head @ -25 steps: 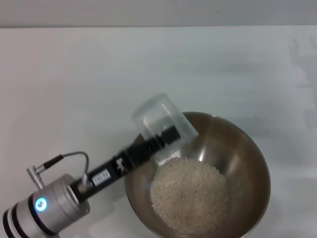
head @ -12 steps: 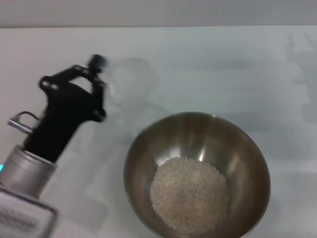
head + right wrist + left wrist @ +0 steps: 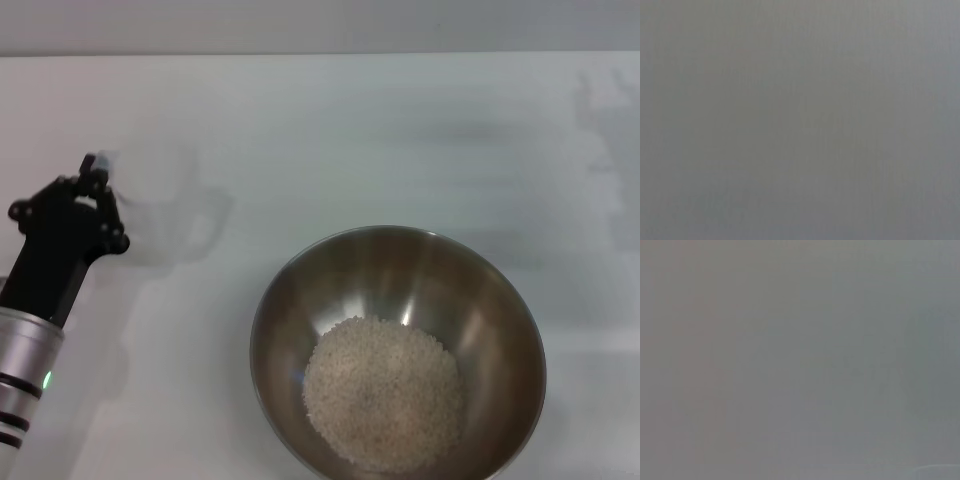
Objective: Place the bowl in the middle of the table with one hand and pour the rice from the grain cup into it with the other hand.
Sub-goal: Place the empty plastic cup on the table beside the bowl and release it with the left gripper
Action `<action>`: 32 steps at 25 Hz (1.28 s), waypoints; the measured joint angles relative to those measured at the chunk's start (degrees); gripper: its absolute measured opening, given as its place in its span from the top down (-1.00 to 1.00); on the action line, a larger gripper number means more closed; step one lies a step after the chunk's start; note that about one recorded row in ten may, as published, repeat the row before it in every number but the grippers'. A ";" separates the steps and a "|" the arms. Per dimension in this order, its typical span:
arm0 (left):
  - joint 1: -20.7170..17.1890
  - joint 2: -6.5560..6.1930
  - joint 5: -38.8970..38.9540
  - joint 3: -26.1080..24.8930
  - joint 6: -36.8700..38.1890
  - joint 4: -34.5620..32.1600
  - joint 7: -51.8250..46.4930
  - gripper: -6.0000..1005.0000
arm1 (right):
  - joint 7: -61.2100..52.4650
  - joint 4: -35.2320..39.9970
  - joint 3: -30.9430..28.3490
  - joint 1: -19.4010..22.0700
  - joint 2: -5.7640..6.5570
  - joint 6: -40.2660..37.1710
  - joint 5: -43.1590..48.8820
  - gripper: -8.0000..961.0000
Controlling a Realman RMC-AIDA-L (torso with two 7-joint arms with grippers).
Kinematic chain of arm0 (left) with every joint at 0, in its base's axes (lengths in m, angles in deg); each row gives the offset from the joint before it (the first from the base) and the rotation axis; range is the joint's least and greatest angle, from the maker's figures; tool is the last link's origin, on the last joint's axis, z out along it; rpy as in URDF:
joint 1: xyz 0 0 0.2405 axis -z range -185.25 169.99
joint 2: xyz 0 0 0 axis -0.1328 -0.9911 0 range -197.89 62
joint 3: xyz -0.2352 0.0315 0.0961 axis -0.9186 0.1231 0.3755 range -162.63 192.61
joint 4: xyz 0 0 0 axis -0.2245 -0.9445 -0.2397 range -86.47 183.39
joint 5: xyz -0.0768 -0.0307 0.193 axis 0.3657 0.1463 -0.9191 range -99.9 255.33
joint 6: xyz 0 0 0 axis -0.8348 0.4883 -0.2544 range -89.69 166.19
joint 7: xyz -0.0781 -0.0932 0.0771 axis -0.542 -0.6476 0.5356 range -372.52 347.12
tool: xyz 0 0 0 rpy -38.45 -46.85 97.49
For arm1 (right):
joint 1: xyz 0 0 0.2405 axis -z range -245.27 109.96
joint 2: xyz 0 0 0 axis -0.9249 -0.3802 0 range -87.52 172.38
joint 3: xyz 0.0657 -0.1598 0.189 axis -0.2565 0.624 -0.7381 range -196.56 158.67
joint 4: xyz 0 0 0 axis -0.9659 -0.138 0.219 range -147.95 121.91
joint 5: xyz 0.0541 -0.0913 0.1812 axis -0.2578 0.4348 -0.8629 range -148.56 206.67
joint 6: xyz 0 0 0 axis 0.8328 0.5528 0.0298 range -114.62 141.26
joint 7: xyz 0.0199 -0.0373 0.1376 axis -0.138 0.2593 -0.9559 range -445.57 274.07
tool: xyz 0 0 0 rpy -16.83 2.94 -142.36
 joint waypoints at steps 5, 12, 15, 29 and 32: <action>-0.46 0.00 1.14 0.14 -4.48 -0.21 -3.35 0.78 | -0.03 0.05 0.25 -0.32 -0.06 -0.18 0.08 0.09; -0.44 0.00 1.23 -0.26 -7.69 -0.27 -3.35 0.77 | -0.13 0.48 0.43 -0.58 -0.14 -0.26 0.13 0.09; -0.32 0.00 1.29 -0.32 -8.47 -0.28 -3.32 0.76 | -0.14 0.69 0.51 -0.58 -0.15 -0.28 0.13 0.09; -1.57 -0.32 0.71 0.17 -8.50 -0.58 -4.36 0.74 | -0.15 1.23 0.52 -0.61 -0.15 -0.34 0.12 0.09; -1.98 -0.37 0.63 0.30 -8.33 -0.72 -4.63 0.36 | -0.15 1.28 0.52 -0.69 -0.13 -0.34 0.12 0.09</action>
